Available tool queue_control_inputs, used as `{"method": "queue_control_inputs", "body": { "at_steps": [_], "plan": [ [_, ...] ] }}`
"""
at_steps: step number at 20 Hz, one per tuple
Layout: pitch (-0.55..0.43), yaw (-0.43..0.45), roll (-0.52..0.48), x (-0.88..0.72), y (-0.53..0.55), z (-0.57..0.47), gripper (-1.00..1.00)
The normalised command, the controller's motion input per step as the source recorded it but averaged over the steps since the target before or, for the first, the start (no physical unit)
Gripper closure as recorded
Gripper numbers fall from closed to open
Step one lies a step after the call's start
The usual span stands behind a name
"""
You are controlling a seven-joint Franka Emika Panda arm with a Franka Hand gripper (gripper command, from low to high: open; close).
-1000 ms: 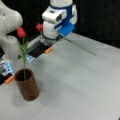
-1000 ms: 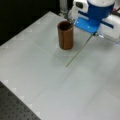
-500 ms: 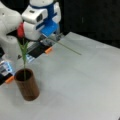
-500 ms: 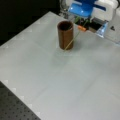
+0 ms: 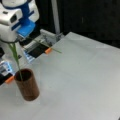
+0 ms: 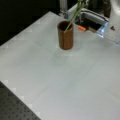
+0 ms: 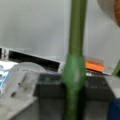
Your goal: Flower insertion into a vase
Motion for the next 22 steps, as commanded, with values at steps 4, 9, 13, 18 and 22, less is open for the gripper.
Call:
{"method": "queue_control_inputs", "body": {
  "at_steps": [4,9,13,18,22],
  "plan": [
    [-0.06,0.189,-0.081,-0.52,-0.43,-0.05,1.0],
    [-0.06,0.17,-0.094,-0.41,-0.33,-0.07,1.0],
    [-0.05,0.136,-0.099,-0.34,-0.24,-0.06,1.0],
    [-0.058,0.063,-0.075,-0.28,-0.19,-0.07,1.0],
    [-0.116,-0.129,0.003,-0.13,-0.07,-0.06,1.0]
  ]
}}
